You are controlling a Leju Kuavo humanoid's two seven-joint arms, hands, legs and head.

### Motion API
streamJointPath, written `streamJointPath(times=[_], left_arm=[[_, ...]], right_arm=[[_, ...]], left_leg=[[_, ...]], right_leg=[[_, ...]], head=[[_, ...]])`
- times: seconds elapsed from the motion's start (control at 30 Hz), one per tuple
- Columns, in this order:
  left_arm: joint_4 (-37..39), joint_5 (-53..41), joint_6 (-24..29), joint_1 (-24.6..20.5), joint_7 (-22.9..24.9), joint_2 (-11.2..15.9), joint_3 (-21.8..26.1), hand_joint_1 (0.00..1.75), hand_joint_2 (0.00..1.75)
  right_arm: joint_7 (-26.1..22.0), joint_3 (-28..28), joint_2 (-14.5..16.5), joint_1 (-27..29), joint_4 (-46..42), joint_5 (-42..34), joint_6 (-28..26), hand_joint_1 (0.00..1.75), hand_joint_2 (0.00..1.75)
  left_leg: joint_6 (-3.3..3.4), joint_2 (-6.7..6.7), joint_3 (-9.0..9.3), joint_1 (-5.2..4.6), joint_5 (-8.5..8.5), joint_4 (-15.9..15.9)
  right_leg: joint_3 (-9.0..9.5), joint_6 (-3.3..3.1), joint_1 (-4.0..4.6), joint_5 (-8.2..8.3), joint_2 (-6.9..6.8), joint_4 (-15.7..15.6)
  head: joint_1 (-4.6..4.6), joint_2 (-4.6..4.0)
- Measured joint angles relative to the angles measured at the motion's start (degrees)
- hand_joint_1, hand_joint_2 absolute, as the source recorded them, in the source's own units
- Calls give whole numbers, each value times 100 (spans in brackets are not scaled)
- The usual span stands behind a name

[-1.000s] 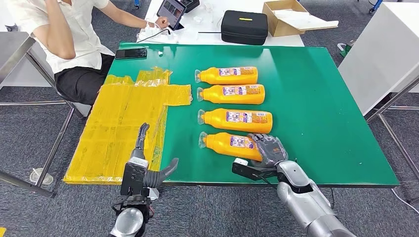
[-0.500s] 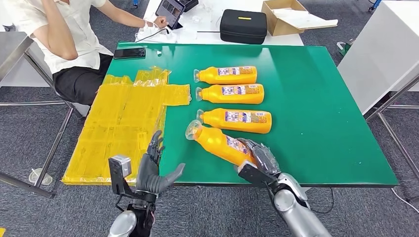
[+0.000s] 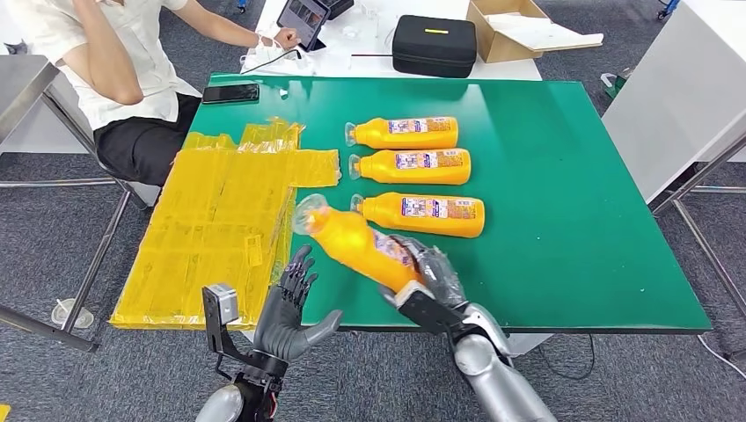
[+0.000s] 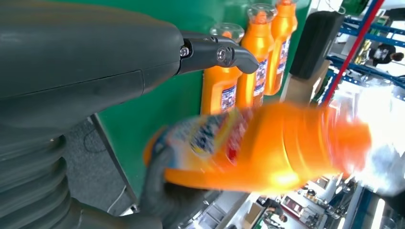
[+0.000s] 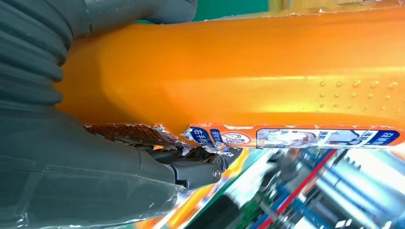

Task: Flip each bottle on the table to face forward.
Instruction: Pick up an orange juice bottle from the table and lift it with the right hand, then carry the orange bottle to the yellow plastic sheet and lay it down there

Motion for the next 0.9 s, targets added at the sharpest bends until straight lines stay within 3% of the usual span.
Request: streamJointPath(times=[0.33, 0.63, 0.73, 0.77, 0.87, 0.9], left_arm=[[250, -113, 502, -326, -132, -86, -38, 0, 175], [438, 290, 332, -459, -291, -145, 19, 3, 175], [463, 452, 143, -482, -385, -157, 28, 134, 175], [463, 541, 46, -484, -397, -162, 32, 175, 175], [463, 884, -321, -491, -351, -172, 61, 175, 175], [463, 984, -420, -497, -328, -173, 79, 175, 175]], right_arm=[[-59, 910, 364, -307, 574, 87, -4, 173, 175], [-281, 1379, 389, -324, 570, -33, -95, 167, 175], [-292, 1449, 388, -348, 561, -129, -81, 143, 175], [-306, 1467, 388, -358, 561, -165, -76, 109, 175], [-374, 1510, 388, -377, 561, -266, -52, 6, 175], [-392, 1523, 388, -378, 561, -284, -41, 0, 175]], left_leg=[[0, -2, -5, -2, 0, 0], [0, -1, -6, -1, 0, 0], [0, -1, -6, -1, 0, 0], [0, -1, -6, -1, 0, 0], [0, -1, -6, -1, 1, 0], [0, -1, -6, -1, 0, 0]], right_leg=[[-4, 0, -2, 0, -1, 0], [-7, 0, -2, 0, 0, 0], [-7, 0, -2, 0, 0, 0], [-7, 0, -2, 0, 0, 0], [-7, 0, -2, 0, 0, 0], [-7, 0, -2, 0, 0, 0]], head=[[2, -1], [2, 0], [2, 0], [2, -1], [2, -1], [2, 0]])
